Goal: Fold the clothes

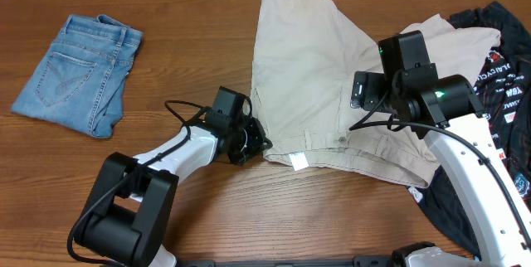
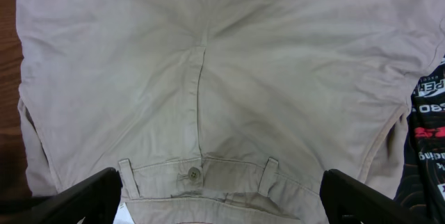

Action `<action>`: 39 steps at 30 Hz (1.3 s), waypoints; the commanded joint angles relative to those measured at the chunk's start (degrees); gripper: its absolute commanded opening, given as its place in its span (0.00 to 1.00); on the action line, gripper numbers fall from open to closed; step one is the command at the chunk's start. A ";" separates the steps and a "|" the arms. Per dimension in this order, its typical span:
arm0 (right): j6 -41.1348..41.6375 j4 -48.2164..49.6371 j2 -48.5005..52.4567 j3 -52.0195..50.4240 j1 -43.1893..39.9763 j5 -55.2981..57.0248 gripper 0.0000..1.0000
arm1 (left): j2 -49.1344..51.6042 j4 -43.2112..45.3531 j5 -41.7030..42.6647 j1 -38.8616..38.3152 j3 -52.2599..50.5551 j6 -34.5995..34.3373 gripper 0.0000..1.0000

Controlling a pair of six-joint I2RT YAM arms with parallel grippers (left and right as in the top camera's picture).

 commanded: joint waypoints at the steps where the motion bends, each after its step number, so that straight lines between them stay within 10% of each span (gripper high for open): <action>1: 0.46 0.04 -1.03 1.09 -0.70 0.48 0.95 | -1.03 -0.92 1.51 2.60 0.96 4.28 0.04; 13: 0.44 -1.03 -1.03 1.07 -2.80 0.44 0.95 | -5.05 -11.52 -12.33 28.15 27.08 24.02 0.04; 14: 0.46 -1.20 -1.03 1.07 -2.80 0.44 0.95 | -5.05 -11.56 -12.24 29.64 28.41 24.02 0.27; 15: 0.44 -1.25 -1.03 1.07 -2.80 0.44 0.95 | -5.05 -11.96 -11.74 31.43 29.88 23.76 1.00; 27: 0.44 -0.57 -1.03 1.07 -5.38 0.61 0.98 | -4.96 -43.71 -3.30 29.83 25.44 31.10 1.00; 35: 0.44 -1.22 -0.90 1.01 -8.61 0.42 1.00 | -4.96 -40.48 -5.49 21.05 10.67 30.67 0.98; 39: 0.42 -1.20 -0.79 0.94 -8.70 0.42 1.00 | -4.96 -36.72 -5.42 18.43 5.27 28.68 0.83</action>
